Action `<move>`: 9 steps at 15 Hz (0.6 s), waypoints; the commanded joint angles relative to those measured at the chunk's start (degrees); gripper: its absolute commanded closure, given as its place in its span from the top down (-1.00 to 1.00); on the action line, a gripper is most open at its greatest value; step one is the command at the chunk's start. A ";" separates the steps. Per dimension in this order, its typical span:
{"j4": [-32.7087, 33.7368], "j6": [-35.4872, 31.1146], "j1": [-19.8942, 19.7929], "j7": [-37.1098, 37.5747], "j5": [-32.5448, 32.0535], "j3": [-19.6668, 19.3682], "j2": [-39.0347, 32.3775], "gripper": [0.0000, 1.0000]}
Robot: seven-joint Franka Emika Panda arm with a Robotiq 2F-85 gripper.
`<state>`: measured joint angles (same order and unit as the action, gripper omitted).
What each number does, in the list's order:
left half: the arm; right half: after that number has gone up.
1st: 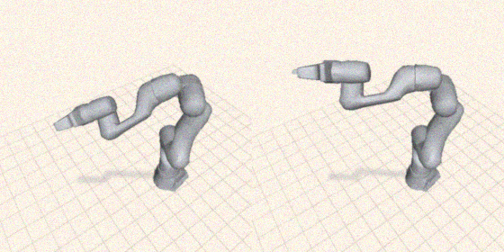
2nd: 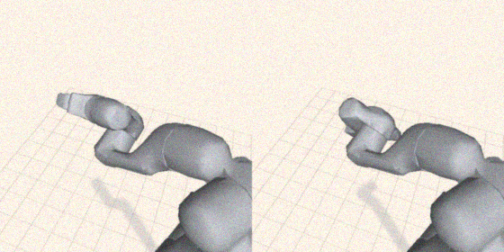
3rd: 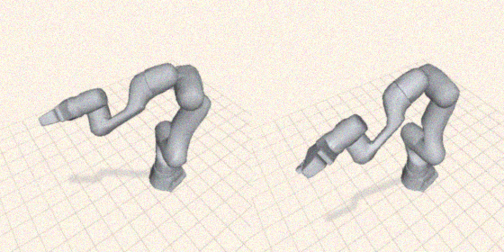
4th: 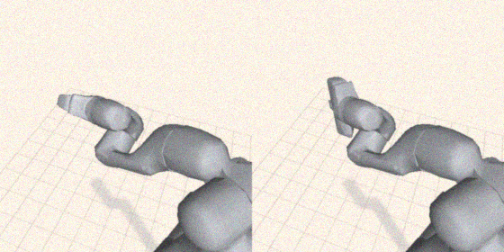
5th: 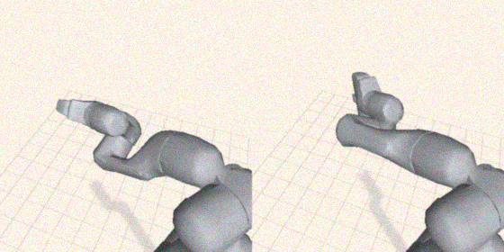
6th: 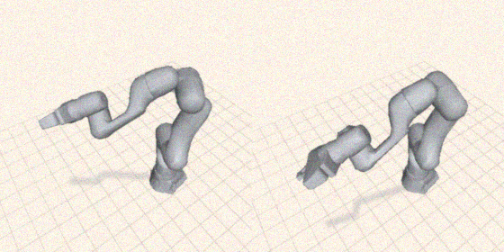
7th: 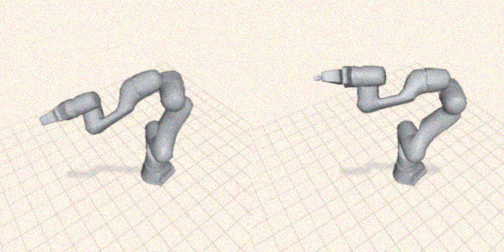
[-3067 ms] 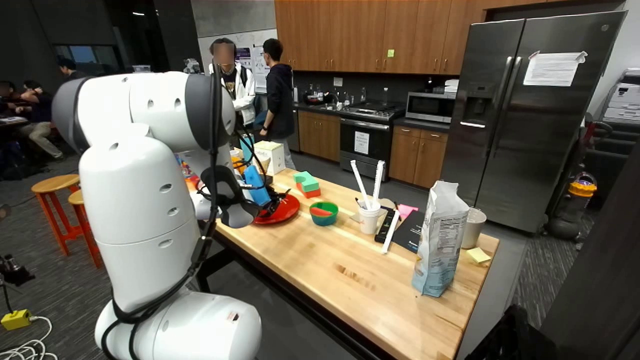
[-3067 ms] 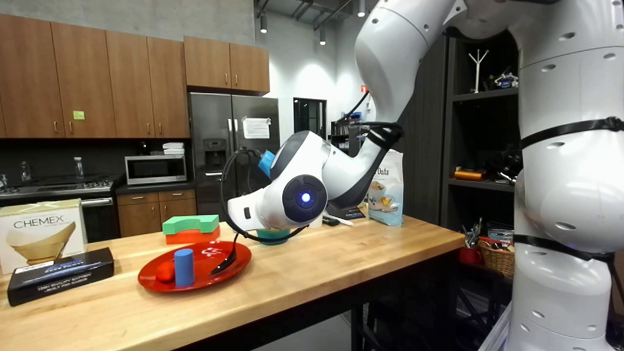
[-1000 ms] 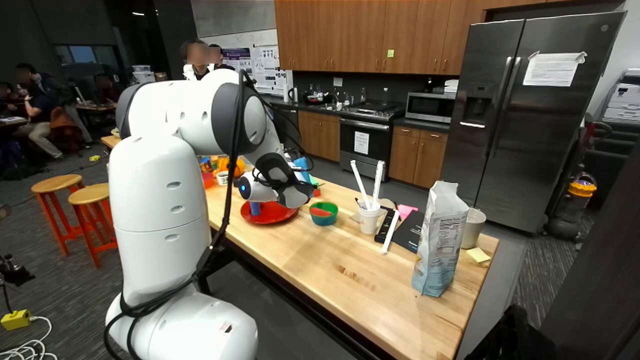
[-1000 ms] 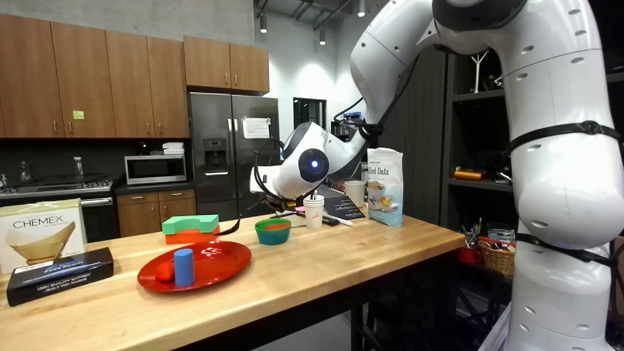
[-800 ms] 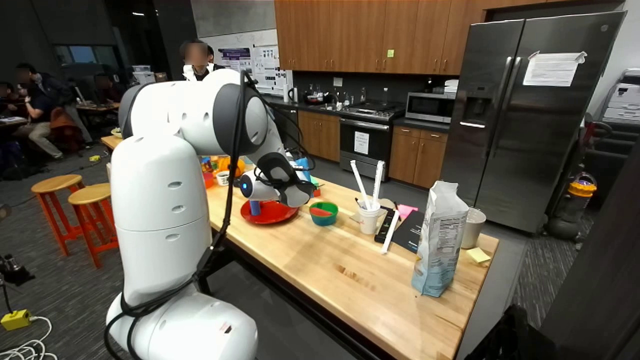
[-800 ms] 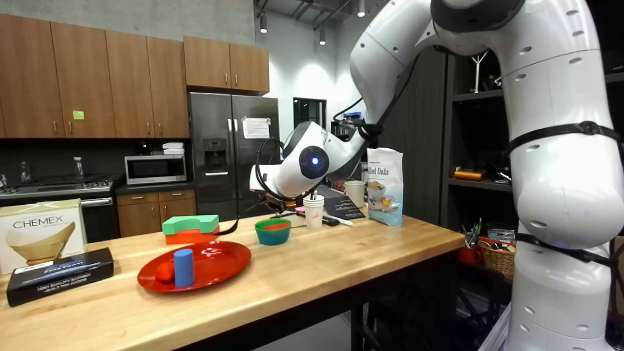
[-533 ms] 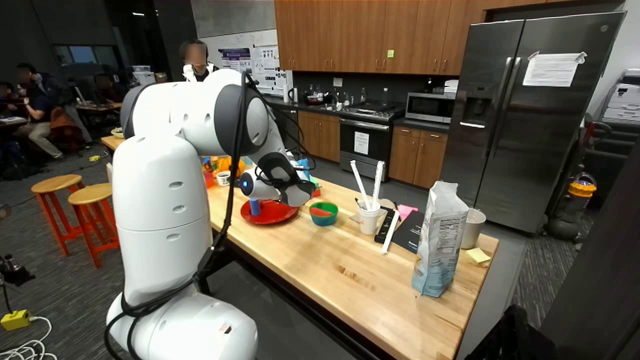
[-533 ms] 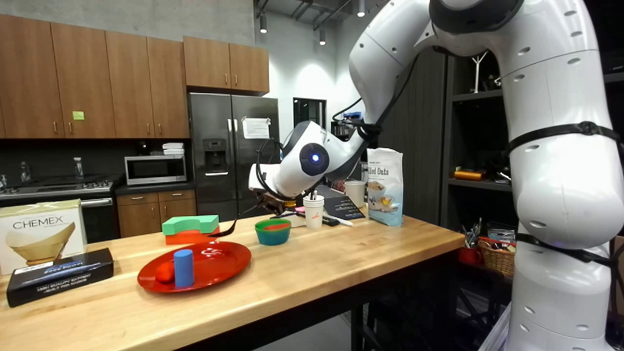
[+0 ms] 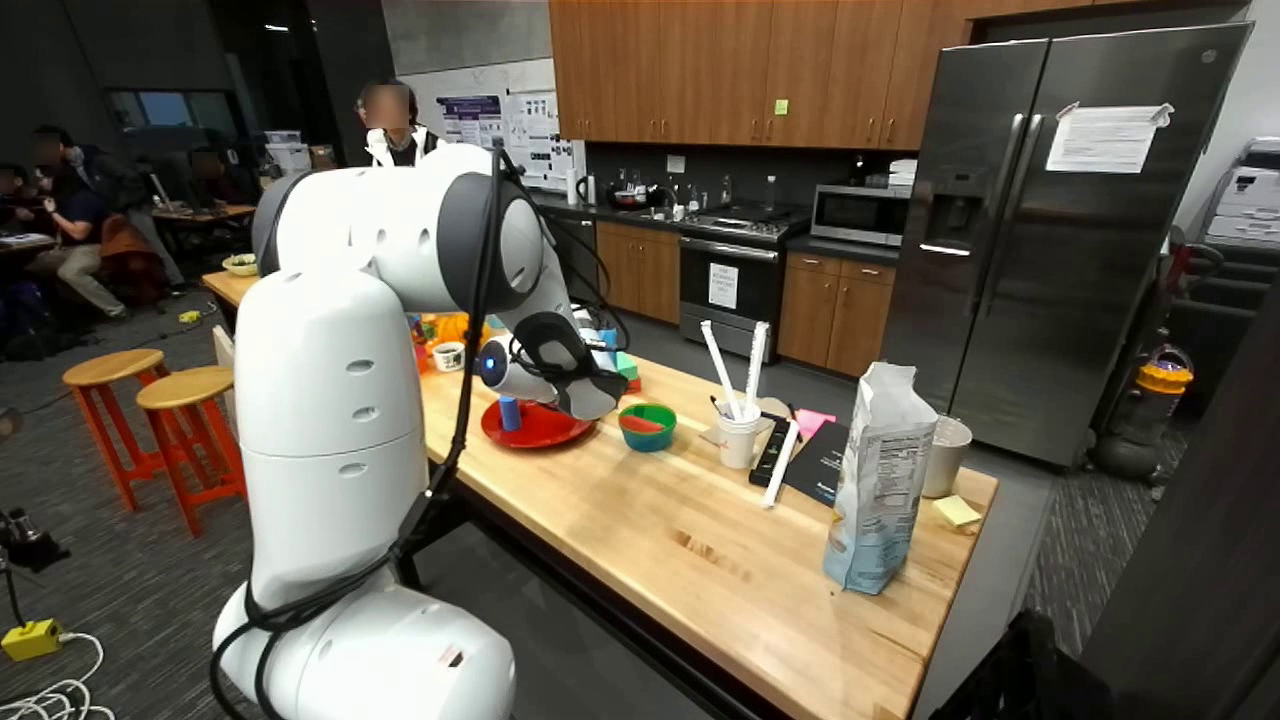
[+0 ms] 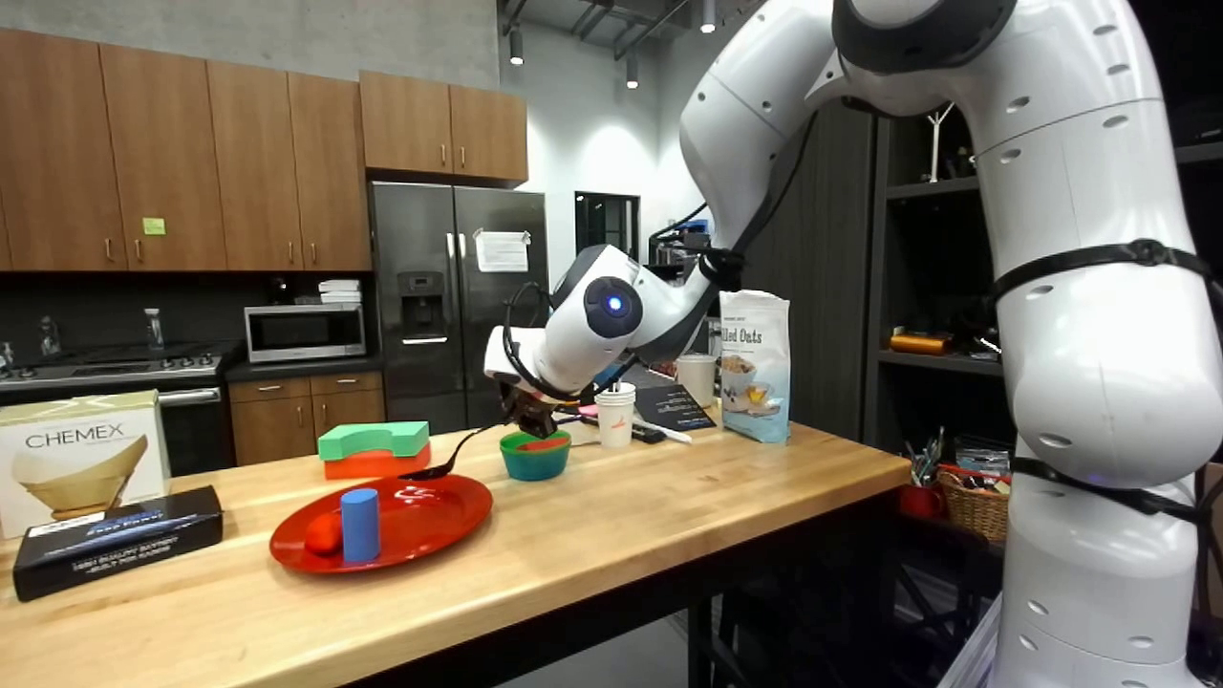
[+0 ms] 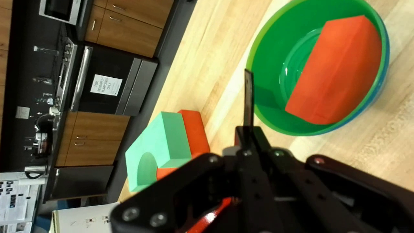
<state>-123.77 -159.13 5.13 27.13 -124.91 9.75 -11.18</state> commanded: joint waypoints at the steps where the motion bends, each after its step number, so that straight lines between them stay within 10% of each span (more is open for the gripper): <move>1: 0.84 -3.36 -0.70 -1.54 1.93 -0.64 -0.58 -0.98; 9: 0.68 -7.24 -0.67 -3.95 4.92 -2.00 -1.25 -0.98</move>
<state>-123.73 -163.84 5.11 25.25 -121.33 8.41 -12.38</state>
